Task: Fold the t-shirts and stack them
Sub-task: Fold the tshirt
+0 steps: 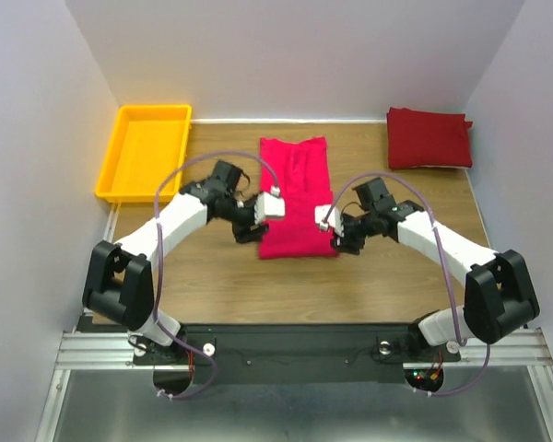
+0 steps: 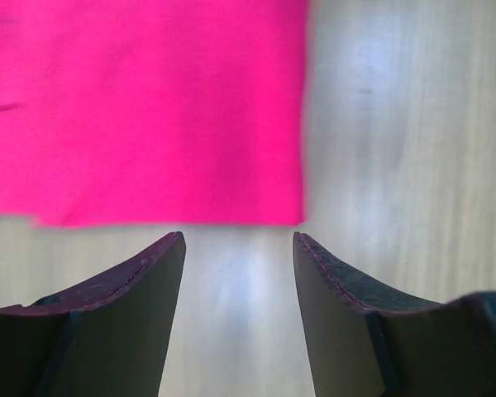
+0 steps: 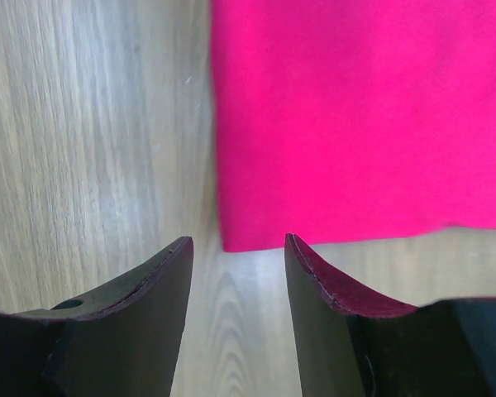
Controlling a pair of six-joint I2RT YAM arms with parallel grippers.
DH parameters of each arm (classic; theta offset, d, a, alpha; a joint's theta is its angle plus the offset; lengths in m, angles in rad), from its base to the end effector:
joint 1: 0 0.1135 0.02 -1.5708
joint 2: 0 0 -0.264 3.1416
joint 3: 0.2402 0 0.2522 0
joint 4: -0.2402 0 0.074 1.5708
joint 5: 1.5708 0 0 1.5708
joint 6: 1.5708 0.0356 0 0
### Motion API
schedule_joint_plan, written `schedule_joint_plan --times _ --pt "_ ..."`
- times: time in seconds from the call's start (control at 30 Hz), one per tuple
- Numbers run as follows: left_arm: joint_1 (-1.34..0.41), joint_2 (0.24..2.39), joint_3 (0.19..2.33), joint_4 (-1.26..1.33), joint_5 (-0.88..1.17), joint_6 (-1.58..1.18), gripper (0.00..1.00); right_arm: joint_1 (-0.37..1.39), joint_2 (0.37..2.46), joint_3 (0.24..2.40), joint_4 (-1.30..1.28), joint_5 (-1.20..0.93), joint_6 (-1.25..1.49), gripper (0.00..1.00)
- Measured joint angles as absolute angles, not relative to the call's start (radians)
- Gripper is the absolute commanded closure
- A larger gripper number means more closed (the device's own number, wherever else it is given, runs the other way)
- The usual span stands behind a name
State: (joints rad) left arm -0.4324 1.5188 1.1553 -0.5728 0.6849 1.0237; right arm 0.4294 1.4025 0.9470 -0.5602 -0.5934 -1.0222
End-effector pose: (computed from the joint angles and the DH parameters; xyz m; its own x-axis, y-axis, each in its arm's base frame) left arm 0.2782 -0.1532 0.2643 0.1876 0.6419 -0.7435 0.9705 -0.0042 0.2412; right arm 0.2433 0.1333 0.2319 0.1202 -0.7230 -0.6803 -0.9790 0.0272 -0.2019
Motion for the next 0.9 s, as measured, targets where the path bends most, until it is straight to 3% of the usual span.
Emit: schedule_joint_plan --times 0.27,0.47,0.77,0.87,0.9 --pt "-0.597 1.483 0.894 -0.362 0.553 0.973 0.32 0.482 1.404 0.798 -0.434 -0.506 -1.021 0.47" --pt "-0.609 1.507 0.883 -0.25 0.499 0.958 0.36 0.514 1.444 0.783 -0.331 -0.477 -1.021 0.57" --pt "-0.638 1.602 0.877 -0.221 0.458 0.971 0.53 0.541 1.487 0.714 -0.237 -0.447 -1.017 0.68" --pt "-0.642 1.609 0.876 -0.219 0.456 0.972 0.65 0.545 1.487 0.704 -0.213 -0.443 -1.017 0.78" --pt "-0.644 1.613 0.876 -0.218 0.453 0.971 0.8 0.545 1.487 0.704 -0.208 -0.439 -1.015 0.88"
